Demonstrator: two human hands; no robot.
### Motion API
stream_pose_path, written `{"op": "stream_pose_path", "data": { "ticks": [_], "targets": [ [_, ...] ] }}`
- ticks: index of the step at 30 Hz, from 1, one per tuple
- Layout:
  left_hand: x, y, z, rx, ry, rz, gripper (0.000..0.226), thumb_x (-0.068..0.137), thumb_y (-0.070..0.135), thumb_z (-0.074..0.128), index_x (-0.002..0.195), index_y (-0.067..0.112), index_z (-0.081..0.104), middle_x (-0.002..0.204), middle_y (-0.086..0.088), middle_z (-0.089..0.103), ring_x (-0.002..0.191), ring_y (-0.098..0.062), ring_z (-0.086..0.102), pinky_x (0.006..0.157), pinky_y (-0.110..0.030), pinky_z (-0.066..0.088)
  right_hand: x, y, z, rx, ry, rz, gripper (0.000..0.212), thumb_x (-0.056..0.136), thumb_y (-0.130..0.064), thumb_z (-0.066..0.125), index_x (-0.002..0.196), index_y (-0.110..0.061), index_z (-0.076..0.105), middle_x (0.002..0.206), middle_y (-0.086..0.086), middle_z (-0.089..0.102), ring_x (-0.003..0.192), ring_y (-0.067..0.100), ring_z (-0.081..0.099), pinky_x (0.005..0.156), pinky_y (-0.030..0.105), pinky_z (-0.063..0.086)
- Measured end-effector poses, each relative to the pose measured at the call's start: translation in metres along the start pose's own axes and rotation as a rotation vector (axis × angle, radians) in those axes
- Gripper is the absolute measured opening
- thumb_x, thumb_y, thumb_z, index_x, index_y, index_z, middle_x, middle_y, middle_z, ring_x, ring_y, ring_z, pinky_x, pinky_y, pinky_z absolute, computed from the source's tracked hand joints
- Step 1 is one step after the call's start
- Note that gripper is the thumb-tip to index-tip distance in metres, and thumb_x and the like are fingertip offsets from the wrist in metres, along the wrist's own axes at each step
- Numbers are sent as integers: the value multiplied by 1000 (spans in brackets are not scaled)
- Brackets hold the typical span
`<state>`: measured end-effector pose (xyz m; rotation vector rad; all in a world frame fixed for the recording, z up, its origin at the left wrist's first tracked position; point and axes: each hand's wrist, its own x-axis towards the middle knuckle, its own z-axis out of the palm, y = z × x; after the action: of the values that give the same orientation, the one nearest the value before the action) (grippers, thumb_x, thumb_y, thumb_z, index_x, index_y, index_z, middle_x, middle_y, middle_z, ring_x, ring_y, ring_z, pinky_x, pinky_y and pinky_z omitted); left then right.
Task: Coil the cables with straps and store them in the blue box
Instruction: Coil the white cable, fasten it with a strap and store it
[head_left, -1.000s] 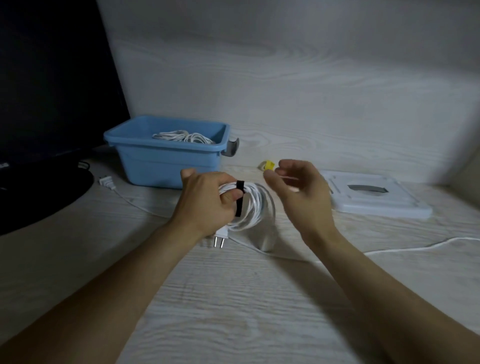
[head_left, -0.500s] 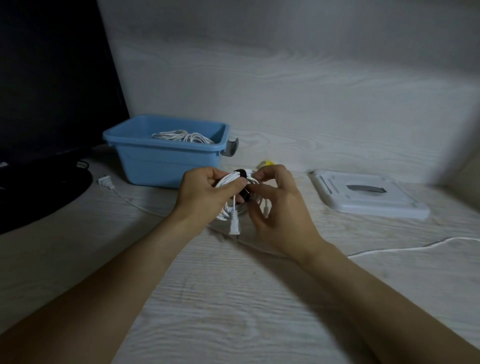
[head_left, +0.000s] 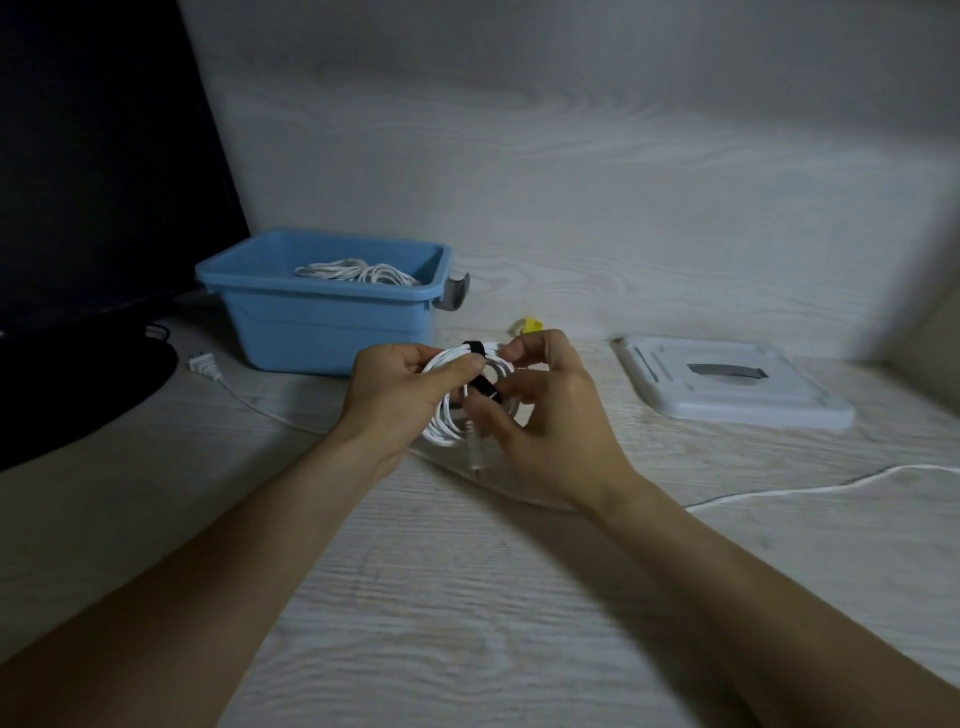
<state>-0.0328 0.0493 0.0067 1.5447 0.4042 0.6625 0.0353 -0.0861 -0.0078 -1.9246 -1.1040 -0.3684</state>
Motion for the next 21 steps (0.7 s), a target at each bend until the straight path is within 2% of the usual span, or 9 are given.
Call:
{"op": "stream_pose_path", "data": {
  "ticks": [3,6,9,11,13,15,16,19,21],
  "targets": [
    [1,1,1,-6,14,-20,9,81,18,77,81,9,76,72,-8,75,65,-16,71,61,-24,55,2,-1,-1,0,-42,4,24,89,-32,63,85,-13,76,113,1,45,108,20,52,95,31,44],
    [-3,3,4,-24,21,-30,10,84,16,75,75,11,75,65,-5,73,56,-11,67,52,-19,50,1,-2,-2,-83,-56,-74,26,93,-27,56,83,-7,70,114,5,44,108,25,50,96,36,42],
    [-4,5,2,-28,-8,-30,11,85,14,73,75,9,74,62,-1,72,54,-7,67,49,-16,48,1,-3,-1,-35,-49,-29,28,93,-23,52,76,-6,66,114,4,44,109,24,48,96,41,43],
    [-3,4,0,-10,-17,-32,10,84,17,74,78,9,75,67,-4,74,59,-11,69,54,-18,50,4,-5,-2,80,-57,58,28,92,-21,54,70,-10,68,111,-1,44,111,24,48,98,41,43],
    [-3,4,1,-12,-28,-36,10,84,17,75,81,7,75,72,-8,75,64,-15,72,58,-22,53,8,-11,-6,282,-53,211,29,92,-13,60,65,-13,68,108,-3,45,111,22,51,97,34,45],
    [-4,6,3,-53,-47,-46,11,84,12,74,85,1,73,74,-10,75,63,-17,72,56,-22,54,11,-16,-12,548,-11,374,26,91,-2,62,66,-7,66,105,2,48,95,15,56,81,19,48],
    [-5,8,5,-83,-55,-52,12,84,9,74,86,-2,72,73,-10,75,60,-17,71,54,-21,53,12,-17,-14,685,8,441,25,90,2,61,67,-7,64,101,5,49,84,14,57,72,18,48],
    [-5,8,3,-116,-75,-51,12,81,5,76,84,-5,69,70,-12,73,56,-17,67,50,-23,53,15,-15,-17,830,5,530,29,90,-1,59,62,-9,60,79,3,55,72,13,55,72,25,42],
    [-3,7,1,-88,-125,-57,11,79,8,77,79,0,69,76,-12,74,64,-21,69,58,-32,58,16,-12,-17,873,-4,589,21,92,-5,56,74,0,66,69,-2,59,68,9,57,74,26,41]
  ]
}}
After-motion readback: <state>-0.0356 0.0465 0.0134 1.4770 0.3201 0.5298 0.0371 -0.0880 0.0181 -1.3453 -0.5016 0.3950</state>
